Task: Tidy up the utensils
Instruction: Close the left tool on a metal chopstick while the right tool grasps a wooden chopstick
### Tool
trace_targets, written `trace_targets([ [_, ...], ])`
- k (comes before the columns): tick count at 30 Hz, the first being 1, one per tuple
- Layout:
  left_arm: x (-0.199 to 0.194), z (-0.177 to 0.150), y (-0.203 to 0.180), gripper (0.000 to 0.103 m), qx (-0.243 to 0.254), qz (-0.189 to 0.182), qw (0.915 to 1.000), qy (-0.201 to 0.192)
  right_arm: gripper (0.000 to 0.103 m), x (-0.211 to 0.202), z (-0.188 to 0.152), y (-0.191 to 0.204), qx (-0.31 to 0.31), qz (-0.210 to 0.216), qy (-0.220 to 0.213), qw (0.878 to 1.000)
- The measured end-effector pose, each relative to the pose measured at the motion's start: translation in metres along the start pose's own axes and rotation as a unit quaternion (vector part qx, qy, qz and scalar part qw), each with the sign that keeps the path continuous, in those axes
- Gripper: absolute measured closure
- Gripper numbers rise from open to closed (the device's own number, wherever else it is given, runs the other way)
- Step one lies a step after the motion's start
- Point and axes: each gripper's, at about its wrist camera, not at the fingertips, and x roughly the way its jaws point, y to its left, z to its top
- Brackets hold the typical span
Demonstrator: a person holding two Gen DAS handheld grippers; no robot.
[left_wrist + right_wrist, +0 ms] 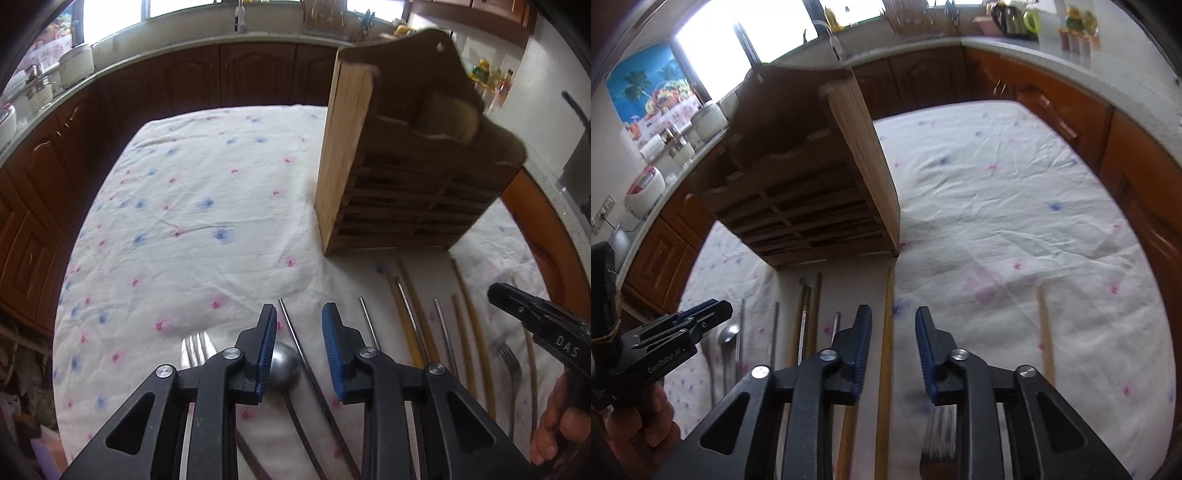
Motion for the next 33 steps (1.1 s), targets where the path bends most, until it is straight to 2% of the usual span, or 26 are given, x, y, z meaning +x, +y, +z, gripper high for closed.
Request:
trace_targets([
  [8,0.038,0.009,-0.006,0.081,0.018,0.004,0.9982,0.056,0.089,0.034,0.015,0.004,-0.015,-0.012,0.028,0.999],
  [12,0.044,0.008,-0.013,0.082,0.037,0.019,0.9975,0.057,0.089,0.037,0.016,0.011,-0.034,-0.027,0.031,0.999],
  [15,0.049,0.006,-0.018,0.090,0.048,0.022,0.9973,0.052,0.092,0.039,0.014,0.017,-0.052,-0.046,0.026,0.997],
  [16,0.050,0.006,-0.020,0.096,0.050,0.020,0.9972,0.053,0.097,0.042,0.017,0.016,-0.054,-0.049,0.025,0.997],
  [19,0.052,0.004,-0.023,0.097,0.050,0.003,0.9974,0.052,0.098,0.041,0.016,0.014,-0.047,-0.034,0.023,0.998],
  [22,0.045,0.001,-0.023,0.098,0.043,-0.023,0.9976,0.048,0.098,0.031,0.015,0.010,-0.039,-0.014,0.012,0.999],
  [27,0.018,-0.002,-0.021,0.098,0.032,-0.055,0.9978,0.018,0.098,-0.003,0.017,0.009,-0.036,0.010,-0.024,0.999],
  [33,-0.027,-0.011,-0.017,0.099,0.033,-0.069,0.9969,-0.022,0.098,-0.039,0.014,0.010,-0.041,0.025,-0.051,0.998],
])
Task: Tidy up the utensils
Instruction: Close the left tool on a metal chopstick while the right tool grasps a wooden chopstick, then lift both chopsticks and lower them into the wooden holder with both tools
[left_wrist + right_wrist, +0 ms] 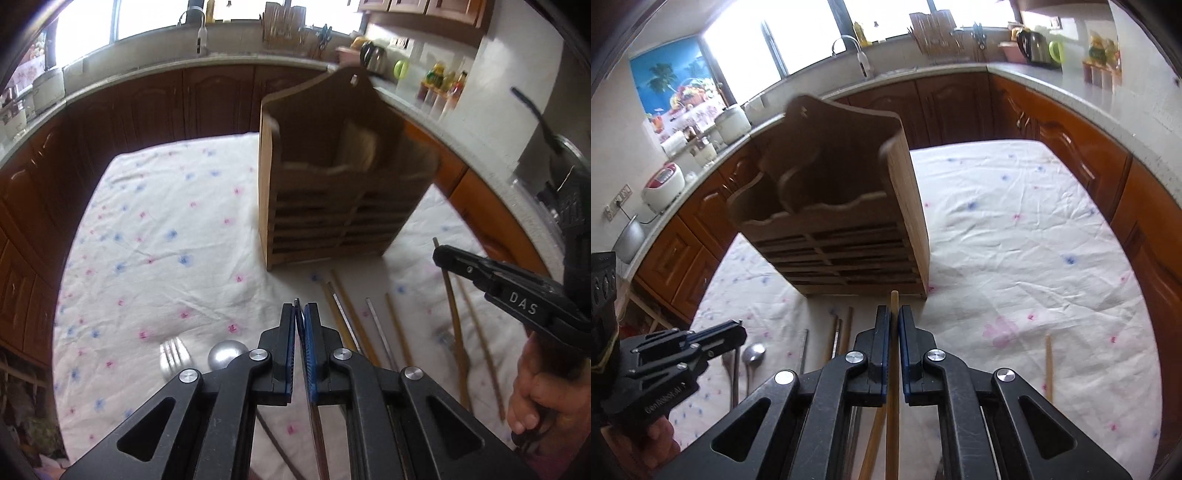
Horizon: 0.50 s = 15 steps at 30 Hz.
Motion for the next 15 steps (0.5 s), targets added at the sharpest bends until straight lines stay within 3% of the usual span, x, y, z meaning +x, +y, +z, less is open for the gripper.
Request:
trace_targets([
  [15,-0.107,-0.025,-0.009,0.100,0.007,-0.023,0.9963,-0.083,0.098,-0.080,0.000,0.025,-0.025,0.017,-0.075,0.997],
])
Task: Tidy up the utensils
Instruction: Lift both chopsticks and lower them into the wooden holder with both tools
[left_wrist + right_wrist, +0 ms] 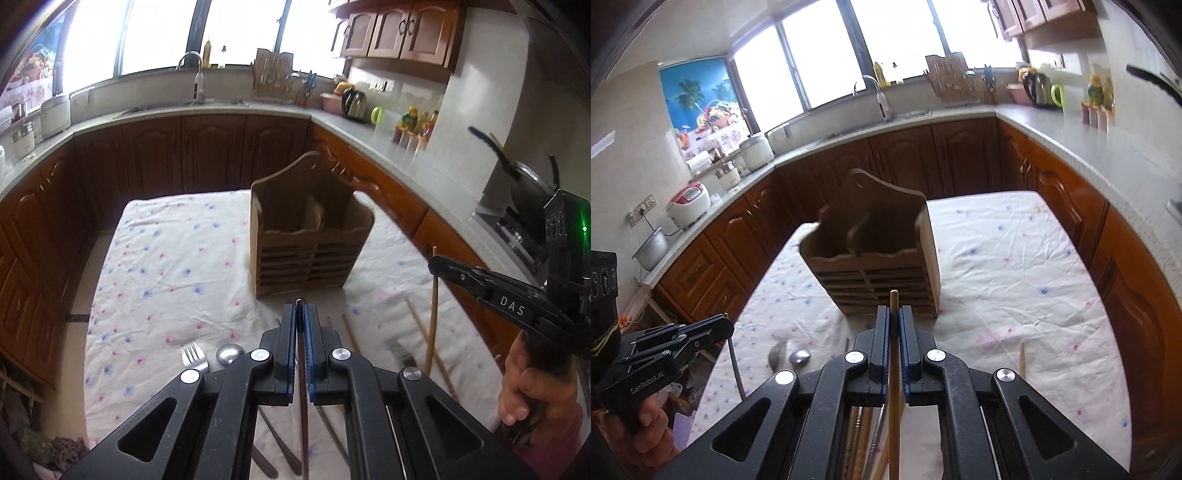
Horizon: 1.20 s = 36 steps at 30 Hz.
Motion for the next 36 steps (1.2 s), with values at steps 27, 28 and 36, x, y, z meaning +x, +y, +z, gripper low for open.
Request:
trace_targets([
  [27,-0.070,0.012,0.002,0.100,-0.005,-0.011,0.9935,-0.114,0.098,-0.054,0.045,0.021,-0.016,-0.003,-0.102,0.995],
  [28,-0.071,0.015,0.002,0.100,-0.004,-0.011,0.9927,-0.120,0.098,-0.055,0.049,0.021,-0.017,-0.003,-0.106,0.994],
  [36,-0.082,0.049,0.001,0.100,0.013,-0.010,0.9850,-0.172,0.098,-0.058,0.091,0.027,-0.019,-0.006,-0.150,0.989],
])
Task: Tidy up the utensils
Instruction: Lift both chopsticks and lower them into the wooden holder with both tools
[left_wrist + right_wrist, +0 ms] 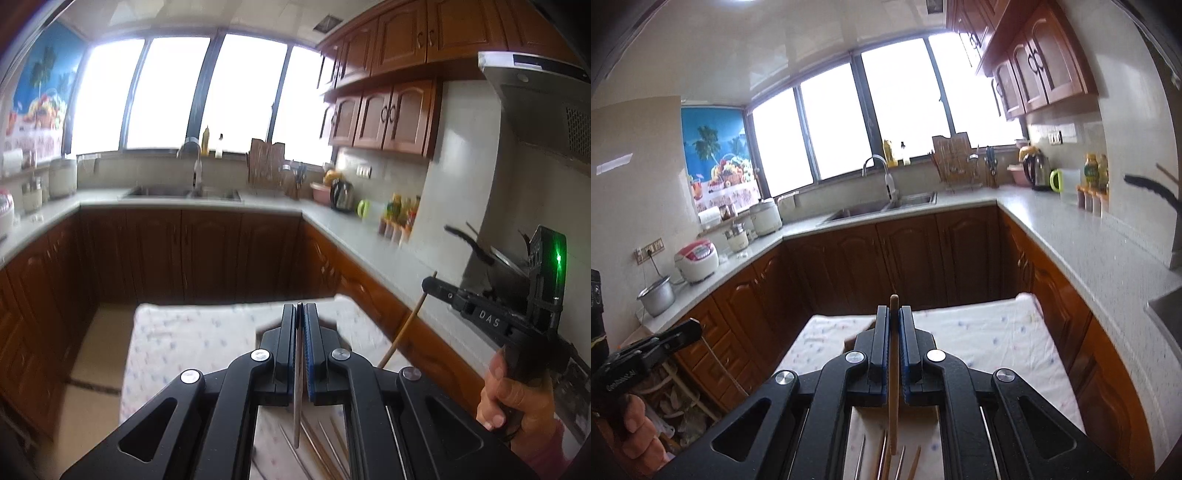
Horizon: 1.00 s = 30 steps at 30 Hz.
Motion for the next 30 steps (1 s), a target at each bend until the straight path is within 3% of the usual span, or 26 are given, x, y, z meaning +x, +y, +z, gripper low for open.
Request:
trace_targets([
  [7,0.019,0.016,-0.008,0.100,0.015,0.017,0.9987,-0.046,0.098,0.011,0.041,-0.004,0.005,-0.012,-0.042,0.999],
  [15,0.094,0.008,0.000,0.100,-0.019,0.037,0.9974,-0.060,0.098,0.056,0.054,-0.023,0.023,-0.030,-0.035,0.999],
  [23,0.183,-0.034,0.019,0.100,-0.084,0.047,0.9953,-0.015,0.098,0.104,0.015,-0.045,0.055,-0.030,0.007,0.998],
  [30,0.229,-0.068,0.036,0.100,-0.111,0.049,0.9923,0.027,0.098,0.122,-0.005,-0.051,0.074,-0.019,0.027,0.997],
])
